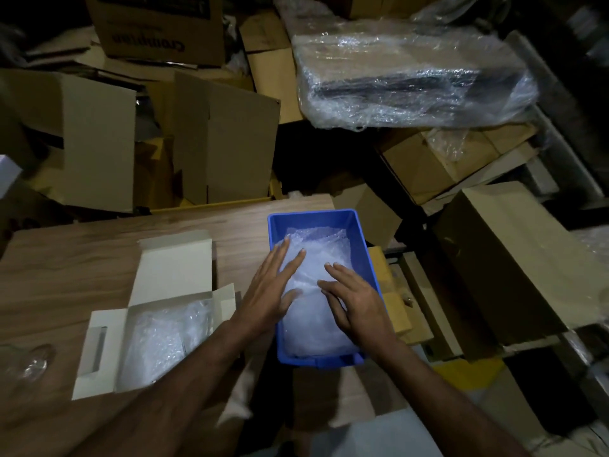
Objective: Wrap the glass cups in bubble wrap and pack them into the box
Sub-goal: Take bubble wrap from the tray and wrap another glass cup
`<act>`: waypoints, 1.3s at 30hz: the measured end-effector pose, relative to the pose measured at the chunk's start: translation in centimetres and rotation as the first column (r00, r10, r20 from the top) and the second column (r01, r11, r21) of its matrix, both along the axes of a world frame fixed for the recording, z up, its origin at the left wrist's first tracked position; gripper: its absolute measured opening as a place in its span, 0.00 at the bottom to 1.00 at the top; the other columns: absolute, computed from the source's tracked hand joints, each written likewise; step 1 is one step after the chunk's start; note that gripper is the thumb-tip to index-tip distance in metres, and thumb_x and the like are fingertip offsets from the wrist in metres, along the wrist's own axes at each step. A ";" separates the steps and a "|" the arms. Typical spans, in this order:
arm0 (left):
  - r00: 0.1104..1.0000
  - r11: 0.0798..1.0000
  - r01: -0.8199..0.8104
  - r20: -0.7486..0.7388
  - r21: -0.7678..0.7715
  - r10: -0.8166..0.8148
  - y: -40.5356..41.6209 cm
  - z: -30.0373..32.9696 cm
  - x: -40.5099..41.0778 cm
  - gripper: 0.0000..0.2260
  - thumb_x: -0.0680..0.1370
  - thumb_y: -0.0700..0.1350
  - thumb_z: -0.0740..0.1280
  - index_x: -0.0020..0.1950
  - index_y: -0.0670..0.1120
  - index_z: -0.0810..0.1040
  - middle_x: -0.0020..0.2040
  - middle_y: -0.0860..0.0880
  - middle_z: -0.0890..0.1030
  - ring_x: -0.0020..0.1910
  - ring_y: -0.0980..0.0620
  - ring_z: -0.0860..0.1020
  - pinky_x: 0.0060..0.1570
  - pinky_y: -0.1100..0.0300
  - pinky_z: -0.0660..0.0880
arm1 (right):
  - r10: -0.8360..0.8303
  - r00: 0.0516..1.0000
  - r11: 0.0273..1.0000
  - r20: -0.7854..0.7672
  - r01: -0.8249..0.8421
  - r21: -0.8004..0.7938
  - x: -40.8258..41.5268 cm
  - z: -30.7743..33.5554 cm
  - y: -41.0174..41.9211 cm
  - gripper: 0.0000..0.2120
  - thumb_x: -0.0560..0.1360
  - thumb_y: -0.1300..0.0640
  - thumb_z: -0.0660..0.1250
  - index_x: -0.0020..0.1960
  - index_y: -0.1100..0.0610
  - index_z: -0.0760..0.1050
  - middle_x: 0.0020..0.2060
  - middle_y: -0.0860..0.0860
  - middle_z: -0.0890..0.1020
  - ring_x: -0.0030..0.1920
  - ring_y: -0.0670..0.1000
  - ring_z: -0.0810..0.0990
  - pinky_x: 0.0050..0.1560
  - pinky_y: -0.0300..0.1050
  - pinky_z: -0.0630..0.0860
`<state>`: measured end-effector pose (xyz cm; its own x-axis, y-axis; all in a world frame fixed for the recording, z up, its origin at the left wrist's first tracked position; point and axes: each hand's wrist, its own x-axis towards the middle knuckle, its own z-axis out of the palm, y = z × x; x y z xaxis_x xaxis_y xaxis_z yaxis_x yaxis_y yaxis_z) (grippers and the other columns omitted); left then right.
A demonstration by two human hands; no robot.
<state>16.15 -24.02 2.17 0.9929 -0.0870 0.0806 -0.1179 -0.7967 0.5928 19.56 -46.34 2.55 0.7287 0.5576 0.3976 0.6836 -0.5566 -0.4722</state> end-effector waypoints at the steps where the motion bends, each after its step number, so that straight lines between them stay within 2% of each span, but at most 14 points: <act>1: 0.998 0.998 0.049 0.038 -0.029 -0.048 0.3 0.7 0.3 0.29 0.81 0.46 0.68 0.80 0.56 0.63 0.84 0.52 0.45 0.82 0.51 0.46 0.80 0.48 0.53 | 0.014 0.999 1.000 0.036 -0.014 0.010 -0.3 0.8 0.2 0.10 0.80 0.58 0.68 0.60 0.57 0.83 0.67 0.55 0.80 0.70 0.54 0.76 0.69 0.55 0.73; 4: 0.981 0.988 0.119 0.164 -0.101 -0.101 1.7 3.8 -0.3 0.15 0.81 0.43 0.64 0.68 0.51 0.80 0.82 0.51 0.59 0.81 0.51 0.57 0.78 0.49 0.60 | 0.028 0.996 0.997 0.083 -0.034 0.070 -1.0 3.4 0.8 0.12 0.80 0.55 0.70 0.61 0.57 0.82 0.68 0.54 0.79 0.70 0.51 0.76 0.69 0.54 0.73; 7: 0.958 0.977 0.133 0.276 -0.170 -0.082 3.5 7.7 -2.3 0.14 0.81 0.38 0.63 0.64 0.46 0.82 0.77 0.51 0.69 0.77 0.53 0.66 0.74 0.53 0.66 | 0.072 0.997 0.993 0.027 -0.074 0.096 -1.7 5.7 1.5 0.24 0.77 0.48 0.72 0.70 0.55 0.75 0.71 0.51 0.76 0.72 0.48 0.73 0.72 0.51 0.70; 11: 0.945 0.969 0.089 0.326 -0.232 -0.009 7.0 11.6 -5.7 0.13 0.81 0.33 0.64 0.60 0.44 0.83 0.73 0.52 0.75 0.72 0.53 0.74 0.68 0.55 0.73 | 0.134 0.989 0.987 0.071 -0.139 0.075 -1.8 8.1 4.6 0.26 0.76 0.54 0.73 0.72 0.54 0.74 0.72 0.49 0.75 0.71 0.49 0.74 0.67 0.52 0.74; 16: 0.931 0.961 -0.017 0.345 -0.277 0.116 11.6 14.3 -9.8 0.13 0.81 0.33 0.65 0.61 0.45 0.82 0.72 0.53 0.76 0.72 0.52 0.73 0.68 0.57 0.71 | 0.283 0.947 0.954 0.149 -0.295 0.062 -2.9 11.6 10.2 0.20 0.77 0.60 0.68 0.69 0.52 0.77 0.71 0.50 0.76 0.69 0.50 0.75 0.67 0.46 0.71; 20: 0.944 0.932 -0.101 0.263 -0.349 0.201 14.9 14.2 -12.4 0.11 0.82 0.47 0.65 0.61 0.48 0.82 0.69 0.56 0.78 0.75 0.53 0.69 0.72 0.53 0.67 | 0.329 0.933 0.927 0.148 -0.349 0.140 -4.2 12.6 14.4 0.18 0.77 0.60 0.66 0.66 0.53 0.80 0.67 0.50 0.80 0.66 0.49 0.78 0.67 0.45 0.73; 24: 0.896 0.726 -0.218 0.161 -0.652 0.413 16.4 14.5 -14.4 0.13 0.79 0.53 0.64 0.53 0.47 0.83 0.55 0.48 0.85 0.60 0.46 0.82 0.57 0.47 0.80 | 0.356 0.933 0.877 -0.061 -0.311 0.365 -5.4 13.3 17.6 0.10 0.79 0.58 0.70 0.60 0.54 0.83 0.55 0.44 0.85 0.55 0.45 0.84 0.52 0.49 0.80; 26: 0.864 0.580 -0.288 0.054 -0.762 0.500 16.8 14.7 -15.1 0.18 0.79 0.59 0.65 0.53 0.44 0.83 0.50 0.39 0.84 0.52 0.38 0.82 0.49 0.45 0.80 | 0.353 0.922 0.853 -0.160 -0.247 0.459 -5.9 14.0 19.2 0.04 0.79 0.57 0.72 0.52 0.55 0.84 0.45 0.44 0.86 0.46 0.45 0.85 0.44 0.48 0.80; 29: 0.846 0.329 -0.371 -0.170 -0.869 0.505 17.2 14.5 -16.0 0.25 0.82 0.60 0.55 0.59 0.43 0.82 0.53 0.40 0.85 0.56 0.38 0.83 0.53 0.46 0.80 | 0.331 0.868 0.835 -0.371 -0.087 0.543 -6.9 14.4 21.9 0.05 0.78 0.54 0.73 0.45 0.55 0.82 0.36 0.50 0.84 0.38 0.52 0.84 0.39 0.54 0.81; 31: 0.852 0.303 -0.405 -0.237 -0.863 0.467 17.3 14.6 -16.2 0.21 0.83 0.56 0.54 0.60 0.44 0.81 0.54 0.42 0.86 0.52 0.47 0.85 0.48 0.52 0.82 | 0.306 0.752 0.820 -0.584 0.103 0.563 -7.5 14.4 23.4 0.05 0.77 0.55 0.74 0.46 0.56 0.82 0.38 0.55 0.85 0.41 0.55 0.85 0.41 0.53 0.83; 33: 0.827 0.381 -0.472 -0.250 -0.795 0.503 17.8 14.3 -16.1 0.10 0.84 0.47 0.61 0.59 0.46 0.80 0.50 0.44 0.85 0.39 0.56 0.85 0.33 0.62 0.80 | 0.334 0.511 0.803 -0.792 0.285 0.523 -7.6 13.8 24.4 0.08 0.76 0.53 0.75 0.53 0.55 0.83 0.46 0.55 0.87 0.50 0.56 0.86 0.53 0.54 0.84; 34: 0.803 0.368 -0.508 -0.275 -0.778 0.529 18.1 14.0 -16.1 0.08 0.84 0.45 0.63 0.58 0.46 0.80 0.47 0.44 0.84 0.32 0.58 0.82 0.27 0.65 0.76 | 0.374 0.376 0.807 -0.848 0.319 0.497 -7.5 13.4 24.5 0.14 0.75 0.50 0.76 0.58 0.54 0.82 0.53 0.54 0.87 0.56 0.56 0.85 0.61 0.57 0.81; 37: 0.705 0.237 -0.609 -0.379 -0.757 0.600 19.2 12.4 -16.0 0.13 0.83 0.52 0.64 0.51 0.43 0.81 0.31 0.48 0.80 0.22 0.59 0.74 0.21 0.67 0.67 | 0.499 0.010 0.825 -0.867 0.301 0.478 -8.3 12.3 23.6 0.28 0.75 0.40 0.72 0.70 0.52 0.75 0.67 0.55 0.80 0.67 0.56 0.79 0.71 0.61 0.70; 39: 0.609 0.083 -0.688 -0.513 -0.721 0.604 19.4 11.3 -16.0 0.16 0.83 0.53 0.63 0.47 0.43 0.82 0.27 0.51 0.78 0.20 0.58 0.72 0.21 0.68 0.66 | 0.614 -0.179 0.772 -0.769 0.336 0.539 -9.4 10.8 22.6 0.30 0.75 0.47 0.74 0.72 0.57 0.72 0.67 0.59 0.79 0.68 0.61 0.77 0.70 0.62 0.73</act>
<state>0.15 -4.61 13.44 0.6334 0.6569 -0.4091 0.2436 0.3326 0.9111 10.14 -23.79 13.38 0.4248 0.8138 -0.3966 -0.7459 0.0663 -0.6628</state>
